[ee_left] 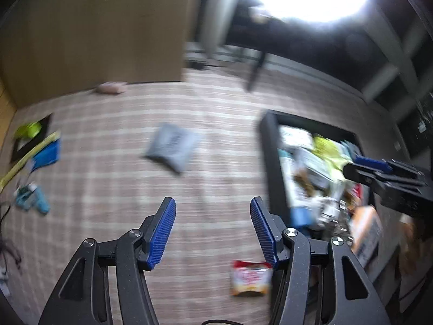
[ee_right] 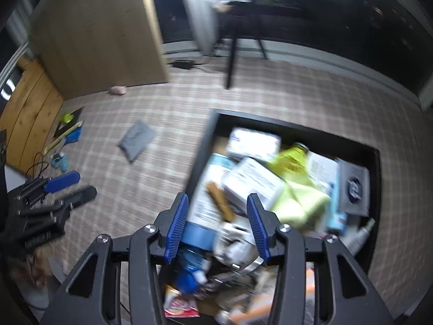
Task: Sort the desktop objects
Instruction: 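Move both tools back from the tray toward the blue clothespins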
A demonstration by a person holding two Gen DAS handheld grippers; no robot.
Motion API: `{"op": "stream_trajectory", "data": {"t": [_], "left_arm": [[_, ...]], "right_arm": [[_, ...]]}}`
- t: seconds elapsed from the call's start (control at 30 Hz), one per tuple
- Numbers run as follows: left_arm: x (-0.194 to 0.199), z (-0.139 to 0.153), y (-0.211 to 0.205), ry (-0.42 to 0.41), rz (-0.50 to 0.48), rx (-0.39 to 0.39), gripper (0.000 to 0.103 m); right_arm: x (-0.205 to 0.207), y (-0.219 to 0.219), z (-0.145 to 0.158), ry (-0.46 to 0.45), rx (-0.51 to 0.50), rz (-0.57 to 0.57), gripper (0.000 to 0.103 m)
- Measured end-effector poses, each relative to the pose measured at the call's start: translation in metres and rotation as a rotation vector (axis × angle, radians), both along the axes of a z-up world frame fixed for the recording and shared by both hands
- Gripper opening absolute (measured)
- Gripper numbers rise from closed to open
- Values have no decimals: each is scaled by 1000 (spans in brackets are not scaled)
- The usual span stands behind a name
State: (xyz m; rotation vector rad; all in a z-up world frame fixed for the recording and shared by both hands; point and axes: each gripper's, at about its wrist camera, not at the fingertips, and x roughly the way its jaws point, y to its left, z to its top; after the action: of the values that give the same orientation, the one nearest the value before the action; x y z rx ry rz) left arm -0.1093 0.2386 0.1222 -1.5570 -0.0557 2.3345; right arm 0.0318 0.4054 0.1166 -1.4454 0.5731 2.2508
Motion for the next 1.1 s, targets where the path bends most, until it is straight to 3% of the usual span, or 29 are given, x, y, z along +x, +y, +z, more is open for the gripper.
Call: {"op": "stream_trajectory", "data": {"t": [0.4, 0.67, 0.8, 0.97, 1.1], "left_arm": [[-24, -32, -175, -56, 379, 3, 54], [-31, -69, -279, -126, 611, 53, 54], [-34, -83, -311, -143, 665, 62, 54], [-42, -99, -327, -187, 666, 86, 55], [-49, -112, -334, -215, 692, 109, 55]], "right_arm": [[-118, -98, -4, 5, 18, 292, 44], [-199, -188, -35, -25, -19, 488, 44], [-233, -227, -49, -33, -33, 570, 44], [-276, -267, -75, -64, -92, 629, 44], [-294, -287, -94, -98, -63, 654, 44]]}}
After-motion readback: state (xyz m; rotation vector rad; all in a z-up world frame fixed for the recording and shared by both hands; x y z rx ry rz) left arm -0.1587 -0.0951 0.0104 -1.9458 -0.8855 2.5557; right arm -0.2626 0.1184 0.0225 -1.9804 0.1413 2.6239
